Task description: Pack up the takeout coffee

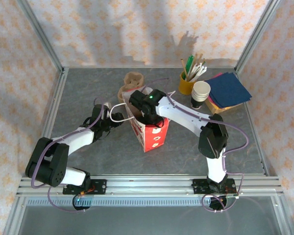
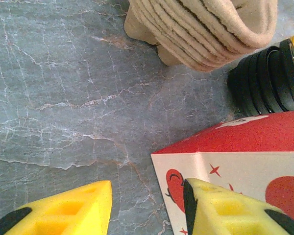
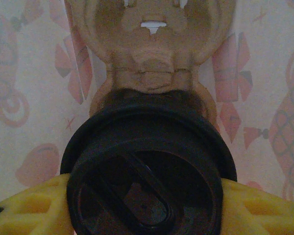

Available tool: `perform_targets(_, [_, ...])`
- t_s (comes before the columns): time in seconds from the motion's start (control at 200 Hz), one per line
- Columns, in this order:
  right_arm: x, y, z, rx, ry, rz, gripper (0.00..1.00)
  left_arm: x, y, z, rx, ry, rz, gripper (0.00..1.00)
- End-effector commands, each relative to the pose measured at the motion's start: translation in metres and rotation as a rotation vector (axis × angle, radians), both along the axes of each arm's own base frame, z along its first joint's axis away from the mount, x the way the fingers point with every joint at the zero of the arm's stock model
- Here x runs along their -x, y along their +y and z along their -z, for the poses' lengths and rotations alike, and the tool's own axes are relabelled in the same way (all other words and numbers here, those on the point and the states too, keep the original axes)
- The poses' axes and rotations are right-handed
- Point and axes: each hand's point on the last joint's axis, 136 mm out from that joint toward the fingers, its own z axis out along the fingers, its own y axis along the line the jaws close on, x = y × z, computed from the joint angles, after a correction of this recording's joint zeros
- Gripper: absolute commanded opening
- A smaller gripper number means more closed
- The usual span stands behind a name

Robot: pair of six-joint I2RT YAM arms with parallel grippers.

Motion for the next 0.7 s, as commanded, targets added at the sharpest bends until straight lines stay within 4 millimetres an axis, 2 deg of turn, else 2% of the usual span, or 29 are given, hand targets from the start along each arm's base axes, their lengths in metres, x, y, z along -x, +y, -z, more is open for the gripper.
perform_targets(0.0, [0.0056,0.002,0.0187,0.03,0.036,-0.021,0.37,-0.0042,-0.0015,-0.0122,-0.009,-0.054,0.003,0.45])
perform_targets(0.696, [0.0062,0.0036,0.0267,0.032,0.048,-0.033,0.37,-0.0064,-0.0012,-0.016,-0.012,-0.062,0.0,0.45])
